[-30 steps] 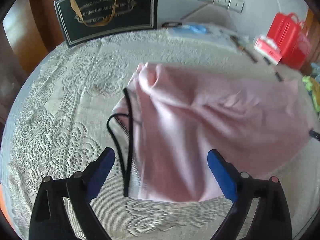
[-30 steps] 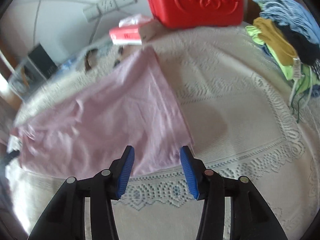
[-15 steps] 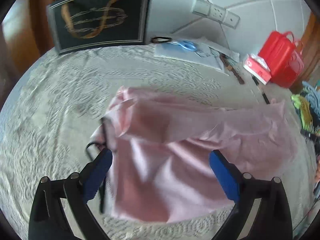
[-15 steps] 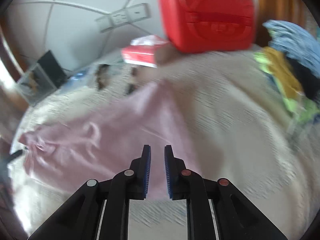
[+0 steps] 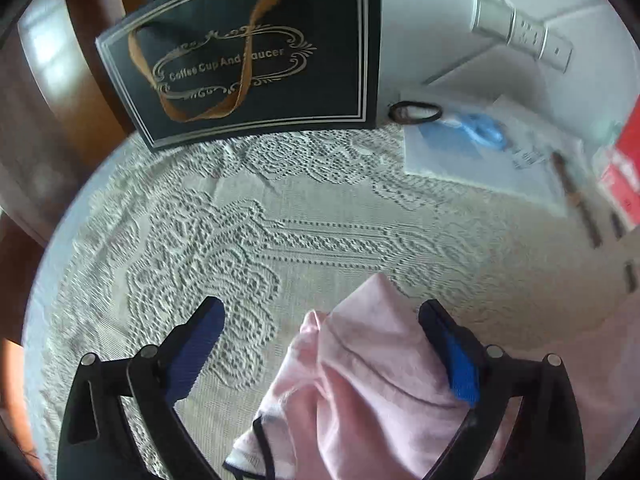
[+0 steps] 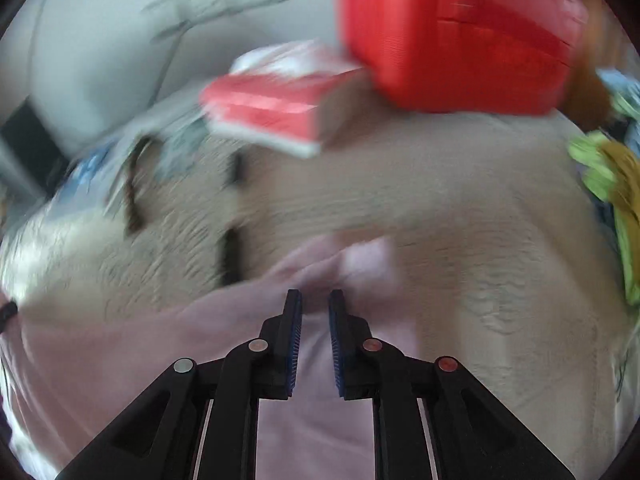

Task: Fold clothes

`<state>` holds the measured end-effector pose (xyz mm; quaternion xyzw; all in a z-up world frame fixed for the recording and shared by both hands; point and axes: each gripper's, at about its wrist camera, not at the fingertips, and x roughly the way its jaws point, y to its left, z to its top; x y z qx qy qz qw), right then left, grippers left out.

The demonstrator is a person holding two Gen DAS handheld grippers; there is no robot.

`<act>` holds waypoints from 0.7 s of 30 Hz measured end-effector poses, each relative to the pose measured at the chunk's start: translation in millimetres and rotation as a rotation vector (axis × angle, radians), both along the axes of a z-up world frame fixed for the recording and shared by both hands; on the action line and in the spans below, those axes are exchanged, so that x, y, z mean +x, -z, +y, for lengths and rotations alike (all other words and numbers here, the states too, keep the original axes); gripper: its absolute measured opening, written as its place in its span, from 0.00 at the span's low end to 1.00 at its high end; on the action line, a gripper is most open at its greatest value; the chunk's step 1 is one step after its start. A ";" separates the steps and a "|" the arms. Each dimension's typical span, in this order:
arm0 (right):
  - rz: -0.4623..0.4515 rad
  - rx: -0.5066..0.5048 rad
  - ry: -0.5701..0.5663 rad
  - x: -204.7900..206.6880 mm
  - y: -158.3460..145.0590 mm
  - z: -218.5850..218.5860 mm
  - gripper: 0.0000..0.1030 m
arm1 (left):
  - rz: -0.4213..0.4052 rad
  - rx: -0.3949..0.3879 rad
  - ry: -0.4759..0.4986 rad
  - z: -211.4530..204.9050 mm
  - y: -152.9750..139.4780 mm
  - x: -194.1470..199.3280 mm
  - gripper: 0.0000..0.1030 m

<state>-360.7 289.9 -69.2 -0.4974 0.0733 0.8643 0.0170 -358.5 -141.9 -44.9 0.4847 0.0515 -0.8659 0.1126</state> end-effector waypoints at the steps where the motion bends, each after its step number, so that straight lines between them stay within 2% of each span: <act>1: 0.013 -0.045 -0.002 5.0 -3.8 7.1 0.14 | -0.003 0.031 0.018 -3.5 -4.2 8.9 0.96; 5: 0.043 -0.120 -0.061 38.3 -19.8 15.6 0.19 | 0.007 0.068 0.072 -5.1 -17.0 38.9 0.96; 7: 0.061 -0.135 -0.071 61.8 -27.1 17.3 0.29 | 0.053 0.080 0.072 -7.3 -27.3 49.5 0.96; 10: 0.149 -0.202 -0.035 99.3 -34.3 20.1 0.42 | 0.140 0.130 0.053 -12.6 -43.1 55.1 0.96; 12: 0.182 -0.277 -0.003 115.3 -27.3 24.9 0.44 | 0.158 0.164 0.060 -13.0 -48.2 61.9 0.96; 14: 0.155 -0.319 -0.027 118.2 -11.8 21.2 0.44 | 0.110 0.126 0.072 -10.2 -42.3 66.1 0.96; 16: 0.085 -0.299 -0.071 110.6 -1.0 13.4 0.43 | 0.066 0.094 0.072 -9.9 -28.3 71.7 0.96; 17: 0.086 -0.291 -0.061 108.9 3.4 13.0 0.43 | 0.043 0.079 0.070 -10.3 -19.7 74.2 0.96; 20: 0.086 -0.304 -0.057 108.2 10.2 15.6 0.43 | 0.001 0.129 0.041 -16.7 4.8 72.1 0.96; 21: 0.090 -0.307 -0.060 108.9 10.4 16.0 0.43 | -0.015 0.161 0.034 -16.9 11.7 71.1 0.90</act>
